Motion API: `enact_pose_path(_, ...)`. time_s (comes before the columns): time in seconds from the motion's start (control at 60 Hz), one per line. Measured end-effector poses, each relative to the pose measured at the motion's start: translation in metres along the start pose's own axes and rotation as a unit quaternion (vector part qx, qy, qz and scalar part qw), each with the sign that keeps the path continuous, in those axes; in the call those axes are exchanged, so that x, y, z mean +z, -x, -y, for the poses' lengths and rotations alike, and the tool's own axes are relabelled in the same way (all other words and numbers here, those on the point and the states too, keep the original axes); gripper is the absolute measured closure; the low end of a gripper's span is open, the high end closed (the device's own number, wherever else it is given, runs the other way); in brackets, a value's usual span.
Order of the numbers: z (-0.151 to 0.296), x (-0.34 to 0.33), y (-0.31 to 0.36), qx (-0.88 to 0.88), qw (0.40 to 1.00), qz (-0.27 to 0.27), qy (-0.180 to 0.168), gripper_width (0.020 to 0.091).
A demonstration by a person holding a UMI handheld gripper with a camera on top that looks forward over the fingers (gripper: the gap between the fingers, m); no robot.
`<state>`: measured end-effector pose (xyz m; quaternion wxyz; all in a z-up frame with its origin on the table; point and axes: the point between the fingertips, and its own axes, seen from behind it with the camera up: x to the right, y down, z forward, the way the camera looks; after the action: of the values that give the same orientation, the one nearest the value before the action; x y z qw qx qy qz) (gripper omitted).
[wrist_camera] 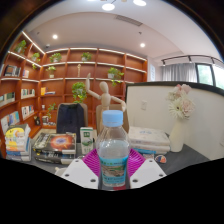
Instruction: Pour water
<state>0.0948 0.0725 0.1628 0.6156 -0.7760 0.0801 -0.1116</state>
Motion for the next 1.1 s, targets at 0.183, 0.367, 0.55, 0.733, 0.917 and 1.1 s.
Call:
enact_pose_path(0.183, -0.054, 0.037, -0.043, 0.002, 0.999, -0.03, 0.025, 0.0782)
enact_pose_path(0.367, -0.085, 0.051, -0.048, 0.041, 0.999, -0.016, 0.022, 0.0771)
enact_pose_path(0.55, -0.083, 0.046, -0.047, 0.038, 0.999, -0.004, 0.009, 0.0682)
enact_pose_path(0.733, -0.091, 0.036, -0.038, 0.044, 0.999, 0.023, 0.022, 0.0394)
enact_pose_path(0.917, -0.104, -0.018, -0.028, 0.04, 0.998, 0.048, 0.032, 0.0297)
enact_pose_path(1.1, -0.102, -0.088, -0.019, 0.014, 0.996, 0.077, 0.039, 0.0289)
